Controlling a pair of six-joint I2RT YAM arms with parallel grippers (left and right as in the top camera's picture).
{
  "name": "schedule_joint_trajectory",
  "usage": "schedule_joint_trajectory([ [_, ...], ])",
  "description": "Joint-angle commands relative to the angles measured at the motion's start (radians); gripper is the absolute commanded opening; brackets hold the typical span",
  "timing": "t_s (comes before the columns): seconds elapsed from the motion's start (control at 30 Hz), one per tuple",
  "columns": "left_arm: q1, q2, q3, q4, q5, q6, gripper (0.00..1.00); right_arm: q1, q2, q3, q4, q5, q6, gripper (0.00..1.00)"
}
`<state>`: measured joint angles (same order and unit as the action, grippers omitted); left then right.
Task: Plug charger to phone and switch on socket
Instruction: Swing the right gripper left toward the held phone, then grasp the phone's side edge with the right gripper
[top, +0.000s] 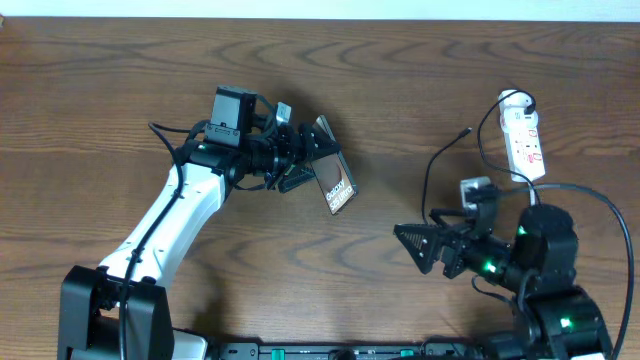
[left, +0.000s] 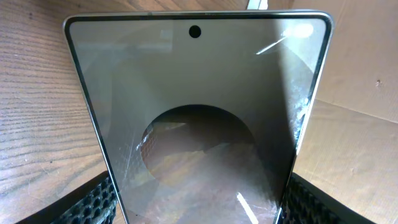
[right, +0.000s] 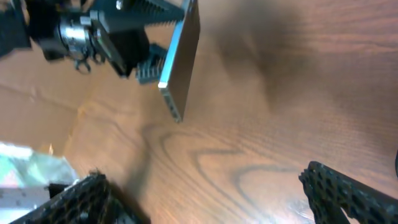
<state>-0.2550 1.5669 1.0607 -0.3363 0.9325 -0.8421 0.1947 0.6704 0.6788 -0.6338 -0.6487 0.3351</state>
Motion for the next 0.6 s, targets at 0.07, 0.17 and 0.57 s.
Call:
schedule_joint_trajectory([
  [0.07, 0.005, -0.033, 0.004, 0.006, 0.019, -0.010, 0.60, 0.178, 0.078, 0.118, -0.073, 0.167, -0.067, 0.99],
  [0.17, 0.005, -0.033, 0.004, 0.006, 0.019, -0.010, 0.59, 0.299, 0.105, 0.118, -0.031, 0.224, -0.060, 0.99],
  [0.57, 0.005, -0.033, 0.004, 0.005, 0.020, -0.010, 0.60, 0.594, 0.314, 0.108, 0.193, 0.810, 0.030, 0.99],
])
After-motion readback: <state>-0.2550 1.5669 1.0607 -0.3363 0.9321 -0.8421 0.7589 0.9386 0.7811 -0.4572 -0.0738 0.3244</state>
